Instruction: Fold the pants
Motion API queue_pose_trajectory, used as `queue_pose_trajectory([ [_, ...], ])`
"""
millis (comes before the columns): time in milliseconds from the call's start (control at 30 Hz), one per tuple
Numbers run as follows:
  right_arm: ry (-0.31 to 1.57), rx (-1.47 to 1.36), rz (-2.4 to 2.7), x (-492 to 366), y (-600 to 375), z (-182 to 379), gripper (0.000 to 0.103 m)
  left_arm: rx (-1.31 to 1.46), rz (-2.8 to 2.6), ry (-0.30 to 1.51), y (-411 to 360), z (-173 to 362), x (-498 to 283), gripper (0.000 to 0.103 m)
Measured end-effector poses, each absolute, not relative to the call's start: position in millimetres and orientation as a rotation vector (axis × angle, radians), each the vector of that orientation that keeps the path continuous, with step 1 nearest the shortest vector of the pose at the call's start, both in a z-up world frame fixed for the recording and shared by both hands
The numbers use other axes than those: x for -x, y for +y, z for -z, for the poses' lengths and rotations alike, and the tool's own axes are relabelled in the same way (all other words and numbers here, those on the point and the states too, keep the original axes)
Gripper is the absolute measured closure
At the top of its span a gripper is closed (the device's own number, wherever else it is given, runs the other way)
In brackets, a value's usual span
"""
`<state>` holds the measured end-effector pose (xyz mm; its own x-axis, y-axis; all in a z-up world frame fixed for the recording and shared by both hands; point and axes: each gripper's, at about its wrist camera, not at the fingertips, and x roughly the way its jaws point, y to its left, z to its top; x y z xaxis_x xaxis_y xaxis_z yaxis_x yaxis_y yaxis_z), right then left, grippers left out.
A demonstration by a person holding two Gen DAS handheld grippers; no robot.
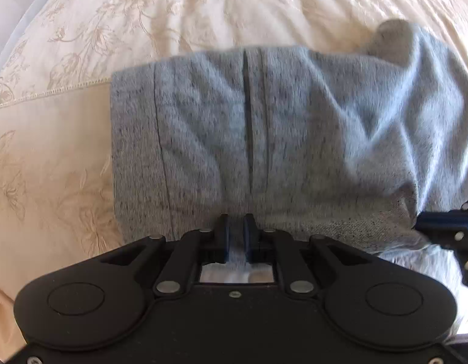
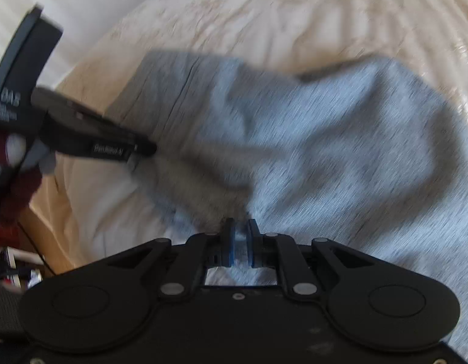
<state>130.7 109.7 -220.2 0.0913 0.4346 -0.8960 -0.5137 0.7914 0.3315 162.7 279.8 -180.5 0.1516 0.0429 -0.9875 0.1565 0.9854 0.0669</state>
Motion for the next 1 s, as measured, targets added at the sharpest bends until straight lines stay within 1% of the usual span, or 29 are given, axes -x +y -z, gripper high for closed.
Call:
queue_pose_trajectory([
  [67,1.331,0.151,-0.714,-109,119,232,0.092,-0.127,0.075,1.44,286,184,-153,0.086],
  [167,1.348,0.103,-0.705,-106,113,229,0.092,-0.082,0.065,1.445,289,173,-158,0.086],
  [300,1.212,0.04,-0.645,-132,88,191,0.09,-0.119,0.13,1.293,288,133,-177,0.085],
  [333,1.179,0.019,-0.622,-144,81,181,0.089,-0.124,0.139,1.253,286,124,-187,0.084],
  [400,1.132,-0.018,-0.572,-172,70,168,0.084,-0.118,0.159,1.205,286,114,-213,0.082],
  [433,1.116,-0.033,-0.544,-186,64,164,0.082,-0.118,0.168,1.196,286,113,-225,0.076],
  [467,1.107,-0.043,-0.522,-198,60,162,0.08,-0.127,0.188,1.184,288,115,-245,0.068],
  [533,1.089,-0.052,-0.476,-228,54,158,0.079,-0.168,0.246,1.173,285,122,-268,0.061],
  [700,1.087,-0.087,-0.407,-277,46,161,0.074,-0.279,0.337,1.223,278,147,-296,0.061],
  [833,1.114,-0.135,-0.398,-297,48,171,0.073,-0.326,0.432,1.355,280,172,-289,0.06],
  [900,1.135,-0.136,-0.405,-304,51,178,0.072,-0.386,0.45,1.347,280,177,-276,0.06],
  [1000,1.178,-0.104,-0.426,-314,59,188,0.071,-0.387,0.454,1.339,284,178,-260,0.061],
])
